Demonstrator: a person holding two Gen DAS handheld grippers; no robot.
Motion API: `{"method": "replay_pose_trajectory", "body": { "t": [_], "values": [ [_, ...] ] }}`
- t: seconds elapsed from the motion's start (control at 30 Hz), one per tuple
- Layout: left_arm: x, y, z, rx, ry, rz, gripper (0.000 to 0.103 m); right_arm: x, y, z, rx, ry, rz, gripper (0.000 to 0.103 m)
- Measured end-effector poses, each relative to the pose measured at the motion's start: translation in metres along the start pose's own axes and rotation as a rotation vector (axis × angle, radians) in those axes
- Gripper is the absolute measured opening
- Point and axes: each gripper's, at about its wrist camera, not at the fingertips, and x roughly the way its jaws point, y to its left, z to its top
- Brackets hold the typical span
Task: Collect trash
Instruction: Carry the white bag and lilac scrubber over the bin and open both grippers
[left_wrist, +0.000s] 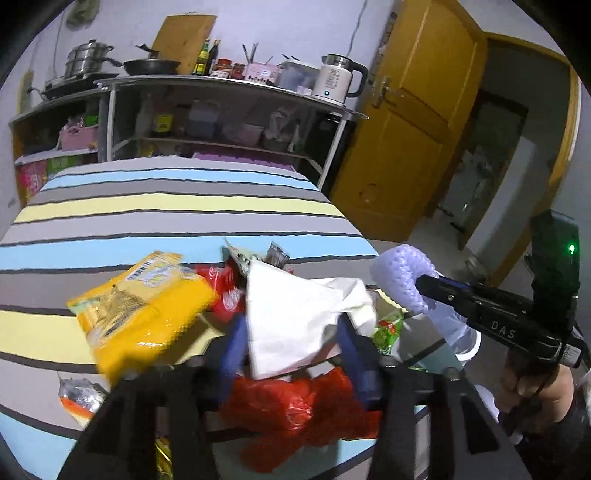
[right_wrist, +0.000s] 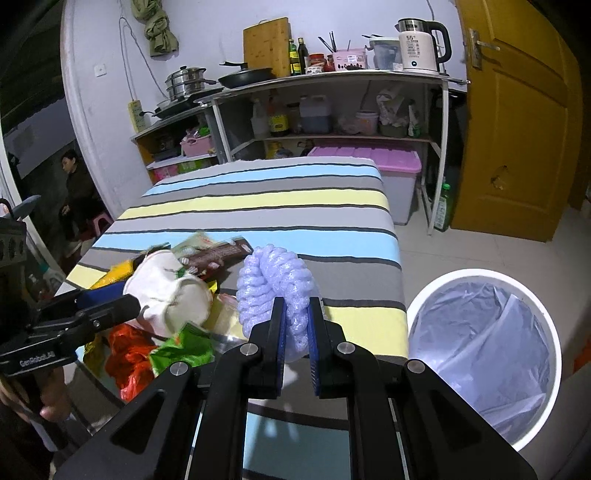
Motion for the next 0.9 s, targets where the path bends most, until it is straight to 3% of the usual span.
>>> {"method": "replay_pose_trajectory", "body": {
  "t": [0.13,0.17,0.67,0.9],
  "values": [
    [0.003,-0.003,0.0,0.01,0.016,0.002,0.006,-0.003,-0.002,-0.003,0.003,-0.004,0.0,0.011],
    [0.003,-0.004,0.0,0.013,0.015,0.003,0.004,-0.004,-0.002,-0.003,0.004,-0.005,-0.001,0.011],
    [-0.035,-0.016,0.018,0.029,-0.101,0.028,0.003,-0.029,-0.003,-0.005,0.009,-0.052,-0.012,0.011],
    [-0.037,-0.039,0.037,0.057,-0.127,-0.002,0.003,-0.05,-0.019,-0.003,0.038,-0.092,-0.049,0.011]
  ]
}}
